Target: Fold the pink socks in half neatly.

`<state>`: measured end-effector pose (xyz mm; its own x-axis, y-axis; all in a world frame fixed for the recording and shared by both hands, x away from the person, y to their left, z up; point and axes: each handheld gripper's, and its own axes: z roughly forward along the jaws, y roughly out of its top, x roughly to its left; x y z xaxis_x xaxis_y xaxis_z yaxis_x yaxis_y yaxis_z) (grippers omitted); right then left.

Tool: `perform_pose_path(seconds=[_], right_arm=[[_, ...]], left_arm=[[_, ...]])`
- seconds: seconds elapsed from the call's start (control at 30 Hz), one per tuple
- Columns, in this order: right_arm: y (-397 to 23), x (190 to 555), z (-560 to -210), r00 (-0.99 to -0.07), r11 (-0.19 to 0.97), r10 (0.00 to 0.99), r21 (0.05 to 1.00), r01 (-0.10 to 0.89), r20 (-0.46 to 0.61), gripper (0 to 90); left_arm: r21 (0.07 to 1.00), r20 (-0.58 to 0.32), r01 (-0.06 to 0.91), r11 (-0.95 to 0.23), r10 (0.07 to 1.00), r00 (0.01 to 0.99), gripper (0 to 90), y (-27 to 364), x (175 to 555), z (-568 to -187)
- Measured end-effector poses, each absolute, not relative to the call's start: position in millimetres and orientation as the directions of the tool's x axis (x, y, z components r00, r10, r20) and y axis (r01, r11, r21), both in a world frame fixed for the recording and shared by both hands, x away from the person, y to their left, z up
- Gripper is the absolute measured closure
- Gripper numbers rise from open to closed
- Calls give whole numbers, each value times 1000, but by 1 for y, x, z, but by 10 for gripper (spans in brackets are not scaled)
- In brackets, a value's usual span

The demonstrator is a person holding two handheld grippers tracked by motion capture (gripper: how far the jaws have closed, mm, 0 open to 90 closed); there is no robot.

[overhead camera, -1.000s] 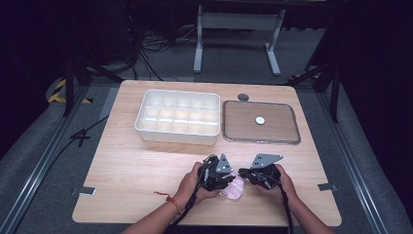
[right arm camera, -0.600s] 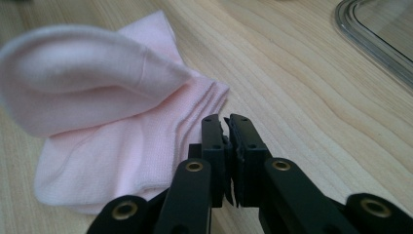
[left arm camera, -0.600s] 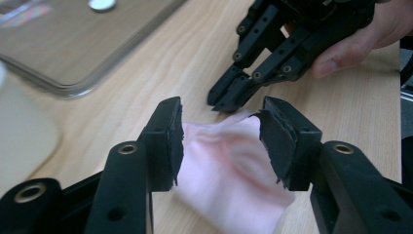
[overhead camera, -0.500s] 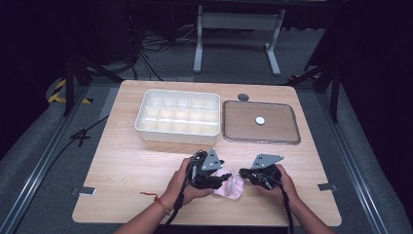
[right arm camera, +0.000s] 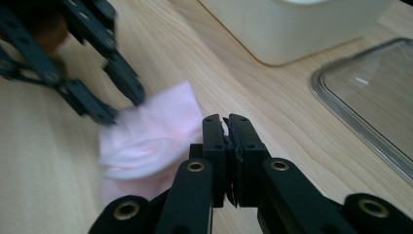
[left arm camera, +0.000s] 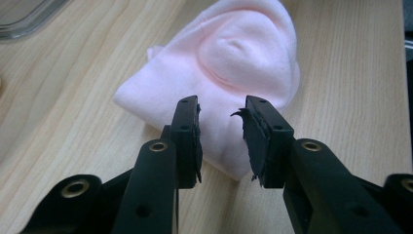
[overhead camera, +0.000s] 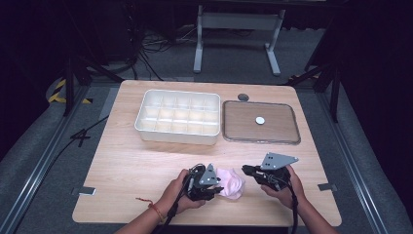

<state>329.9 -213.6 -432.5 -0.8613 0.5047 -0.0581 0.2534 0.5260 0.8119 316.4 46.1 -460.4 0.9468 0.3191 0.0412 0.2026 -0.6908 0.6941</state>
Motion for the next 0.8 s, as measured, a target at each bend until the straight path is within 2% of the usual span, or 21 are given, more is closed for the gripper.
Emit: perform_pose_path(seconds=[0.2,0.37,0.73,0.8], right_arm=[[-194,314,-432,-901,561,428,802,204,-71,867],[-183,313,-443,-915,613,396,763,205,-72,864],[-187,316,-464,-919,692,383,690,214,-98,857],[-190,317,-466,-917,679,392,696,236,-72,858]], left_arm=[[678,45,205,-706,318,947,673,43,317,-466],[674,45,209,-708,322,946,671,42,317,-469],[674,9,244,-697,338,941,678,48,319,-470],[678,4,249,-692,342,940,678,49,319,-471]])
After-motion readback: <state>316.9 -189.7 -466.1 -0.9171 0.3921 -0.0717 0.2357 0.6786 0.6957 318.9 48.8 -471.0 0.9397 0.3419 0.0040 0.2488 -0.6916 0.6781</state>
